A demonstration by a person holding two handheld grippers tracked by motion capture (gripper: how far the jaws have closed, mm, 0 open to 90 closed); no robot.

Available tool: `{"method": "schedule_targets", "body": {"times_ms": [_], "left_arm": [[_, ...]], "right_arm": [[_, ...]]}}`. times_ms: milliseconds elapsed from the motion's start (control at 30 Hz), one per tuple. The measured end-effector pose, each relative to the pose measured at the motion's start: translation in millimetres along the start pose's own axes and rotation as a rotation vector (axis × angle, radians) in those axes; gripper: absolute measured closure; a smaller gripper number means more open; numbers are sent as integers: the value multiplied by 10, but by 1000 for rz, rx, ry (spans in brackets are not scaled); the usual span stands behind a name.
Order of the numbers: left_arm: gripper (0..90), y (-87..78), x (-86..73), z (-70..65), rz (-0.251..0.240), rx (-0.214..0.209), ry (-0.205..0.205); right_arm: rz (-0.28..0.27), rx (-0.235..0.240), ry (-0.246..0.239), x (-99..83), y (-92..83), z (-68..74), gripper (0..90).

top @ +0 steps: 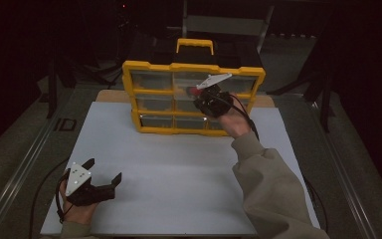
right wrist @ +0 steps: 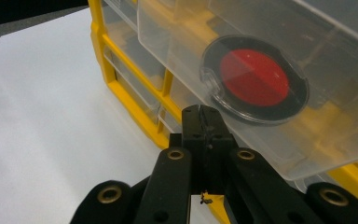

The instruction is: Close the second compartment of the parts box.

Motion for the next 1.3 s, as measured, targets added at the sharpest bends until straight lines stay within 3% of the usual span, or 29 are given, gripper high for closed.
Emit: {"method": "schedule_targets", "body": {"times_ms": [1300], "left_arm": [[0,-4,-4,-1,1,-1,0]], "right_arm": [[-90,-60,105,147,50,-149,900]]}}
Point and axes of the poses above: each handheld gripper's, and its own axes: y roughly forward along the jaws, x roughly out of its top, z roughly to its left, the point moved 8 cm from there along y, roughly forward along the jaws, and after that the axes turned 15 degrees about z, right-handed, at the moved point
